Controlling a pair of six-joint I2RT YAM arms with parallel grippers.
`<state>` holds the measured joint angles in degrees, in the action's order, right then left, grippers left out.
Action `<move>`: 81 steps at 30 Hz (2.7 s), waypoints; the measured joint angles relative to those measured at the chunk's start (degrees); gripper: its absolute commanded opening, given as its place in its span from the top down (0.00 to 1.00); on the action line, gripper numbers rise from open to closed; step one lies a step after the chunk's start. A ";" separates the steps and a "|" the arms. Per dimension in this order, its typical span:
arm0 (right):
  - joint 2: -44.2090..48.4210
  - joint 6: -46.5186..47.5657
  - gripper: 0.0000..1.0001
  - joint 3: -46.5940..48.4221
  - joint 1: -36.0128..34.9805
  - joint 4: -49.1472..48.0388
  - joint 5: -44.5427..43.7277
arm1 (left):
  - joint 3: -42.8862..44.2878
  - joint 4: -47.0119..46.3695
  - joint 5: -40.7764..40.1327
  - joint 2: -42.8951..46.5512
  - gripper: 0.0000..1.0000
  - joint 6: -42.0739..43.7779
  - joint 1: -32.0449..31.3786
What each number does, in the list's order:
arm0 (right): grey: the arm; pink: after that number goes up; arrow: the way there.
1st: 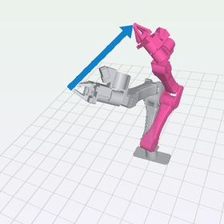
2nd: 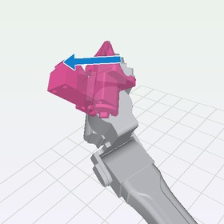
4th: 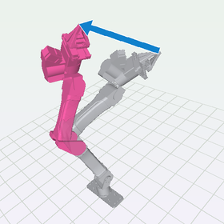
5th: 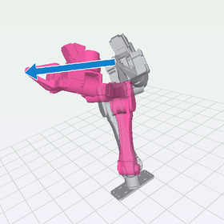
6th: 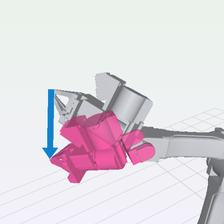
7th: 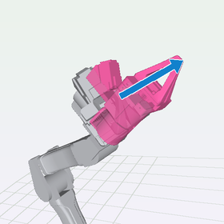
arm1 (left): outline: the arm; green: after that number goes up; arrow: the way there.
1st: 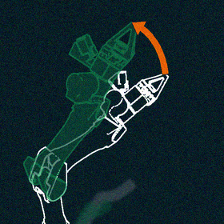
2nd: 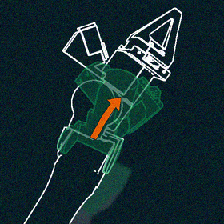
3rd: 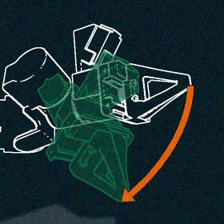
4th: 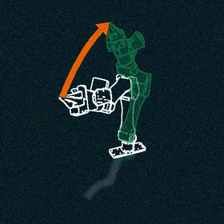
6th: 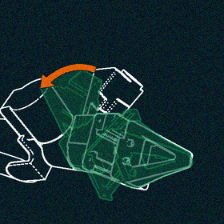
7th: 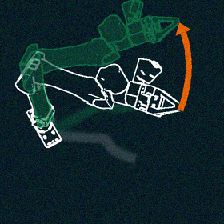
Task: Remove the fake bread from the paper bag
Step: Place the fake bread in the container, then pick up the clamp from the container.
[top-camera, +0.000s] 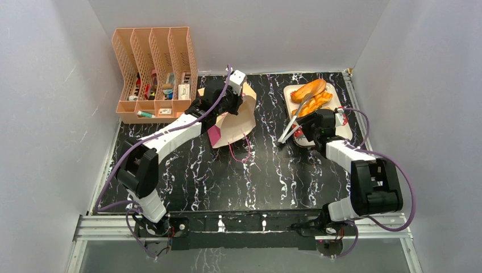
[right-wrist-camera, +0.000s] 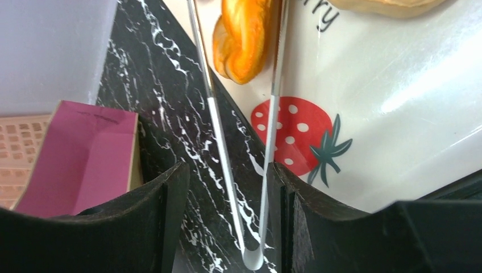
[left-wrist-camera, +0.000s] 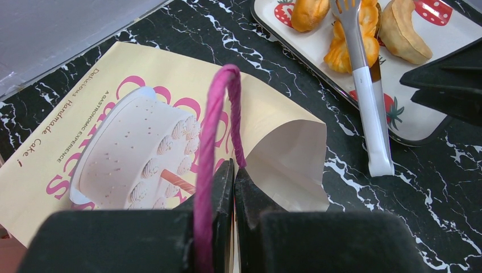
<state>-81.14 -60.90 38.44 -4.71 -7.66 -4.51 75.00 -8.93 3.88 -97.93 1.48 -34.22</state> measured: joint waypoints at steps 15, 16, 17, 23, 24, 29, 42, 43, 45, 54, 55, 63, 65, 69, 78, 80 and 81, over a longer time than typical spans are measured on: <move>-5.86 1.20 0.48 0.00 0.00 -1.03 2.97 | 0.00 0.00 -0.02 -0.02 1.00 0.02 0.00; -5.86 1.27 0.48 0.00 0.00 -1.27 3.02 | 0.00 -0.02 -0.02 -0.02 1.00 0.02 0.00; -5.86 1.33 0.48 0.00 0.00 -1.60 3.04 | 0.00 -0.02 -0.02 -0.02 1.00 0.02 0.00; -6.32 1.77 0.52 0.02 0.00 -2.16 3.21 | 0.00 -0.02 -0.02 -0.04 1.00 0.02 0.00; -6.34 1.88 0.53 0.02 0.00 -2.21 3.21 | 0.00 -0.02 -0.02 -0.04 1.00 0.02 0.00; -4.81 2.12 0.58 -1.27 0.00 -3.37 2.95 | 0.00 -0.09 -0.02 -0.04 1.00 0.04 0.00; -4.22 2.32 0.68 -3.10 -0.02 -4.68 3.06 | 0.00 -0.83 -0.02 -0.04 1.00 0.02 0.00; -4.70 2.34 0.69 -3.10 -0.04 -4.79 3.13 | 0.00 -0.83 -0.02 -0.04 1.00 0.02 0.00; -5.97 2.34 0.69 -3.08 -0.07 -5.03 3.23 | 0.00 -0.85 -0.02 -0.04 1.00 0.02 0.00; -11.80 2.47 0.92 -1.25 -0.04 -6.71 3.41 | 0.00 -0.85 -0.02 -0.15 1.00 0.02 0.00; -12.31 2.45 0.96 -0.98 -0.04 -7.04 3.48 | 0.00 -0.85 -0.02 -0.15 1.00 0.02 0.00; -13.35 2.51 1.00 -0.31 -0.04 -7.74 4.26 | 0.00 -0.85 -0.04 -0.15 1.00 0.04 0.00; -12.87 2.54 1.00 -0.37 -0.04 -7.30 4.42 | 0.00 -0.85 -0.02 -0.17 1.00 0.04 0.00; -9.68 2.54 1.00 -0.98 -0.11 -4.72 5.64 | 0.00 -0.85 -0.02 -0.17 1.00 0.02 0.00; -3.65 2.58 1.00 -1.05 -0.15 -0.22 6.60 | 0.00 -0.85 -0.02 -0.17 1.00 -0.02 0.00; -2.75 2.60 1.00 -1.18 -0.15 0.63 6.60 | 0.00 -0.83 -0.02 -0.17 1.00 -0.02 0.00; -2.27 2.60 1.00 -1.38 -0.15 0.83 6.40 | 0.00 -0.83 -0.02 -0.17 1.00 -0.02 0.00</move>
<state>-83.42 -58.30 37.06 -4.86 -6.83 1.89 75.00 -9.76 3.86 -98.10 1.45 -34.22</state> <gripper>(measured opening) 0.025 0.008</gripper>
